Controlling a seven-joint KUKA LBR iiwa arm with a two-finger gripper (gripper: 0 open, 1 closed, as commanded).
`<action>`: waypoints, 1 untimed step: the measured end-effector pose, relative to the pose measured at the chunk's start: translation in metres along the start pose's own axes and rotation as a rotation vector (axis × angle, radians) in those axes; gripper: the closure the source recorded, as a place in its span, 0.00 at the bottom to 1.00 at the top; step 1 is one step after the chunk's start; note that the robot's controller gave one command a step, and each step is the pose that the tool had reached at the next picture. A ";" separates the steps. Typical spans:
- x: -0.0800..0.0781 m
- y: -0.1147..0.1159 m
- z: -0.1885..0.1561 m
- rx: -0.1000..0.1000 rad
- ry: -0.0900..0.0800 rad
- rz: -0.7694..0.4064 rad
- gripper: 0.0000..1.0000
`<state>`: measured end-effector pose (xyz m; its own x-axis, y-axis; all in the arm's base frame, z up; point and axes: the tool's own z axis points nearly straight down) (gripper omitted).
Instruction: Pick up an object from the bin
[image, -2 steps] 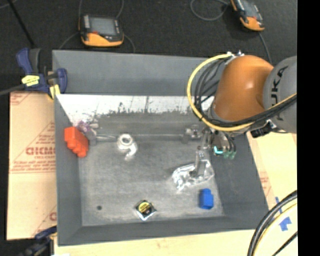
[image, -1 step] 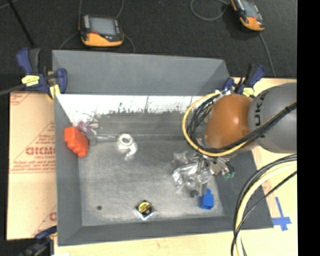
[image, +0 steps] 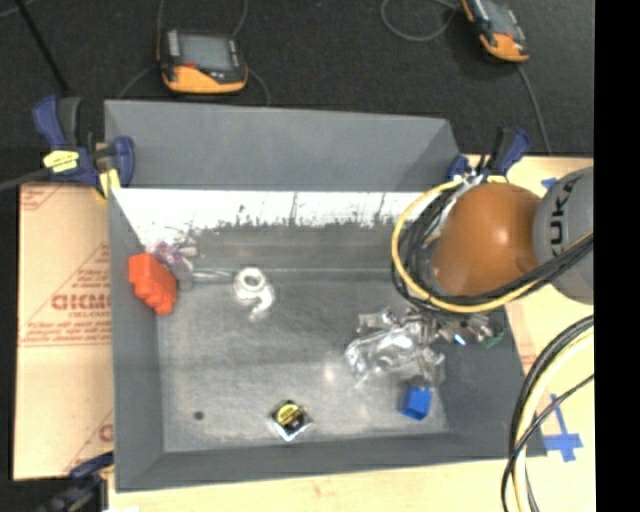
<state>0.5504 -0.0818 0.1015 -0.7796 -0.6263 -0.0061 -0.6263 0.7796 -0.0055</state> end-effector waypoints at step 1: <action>-0.024 -0.006 -0.021 -0.002 0.000 -0.276 0.00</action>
Offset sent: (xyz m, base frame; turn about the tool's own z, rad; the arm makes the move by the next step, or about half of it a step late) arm 0.0198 0.0103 0.0197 -0.2763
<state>0.5720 -0.0714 0.1225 -0.5797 -0.8148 -0.0043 -0.8148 0.5797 -0.0051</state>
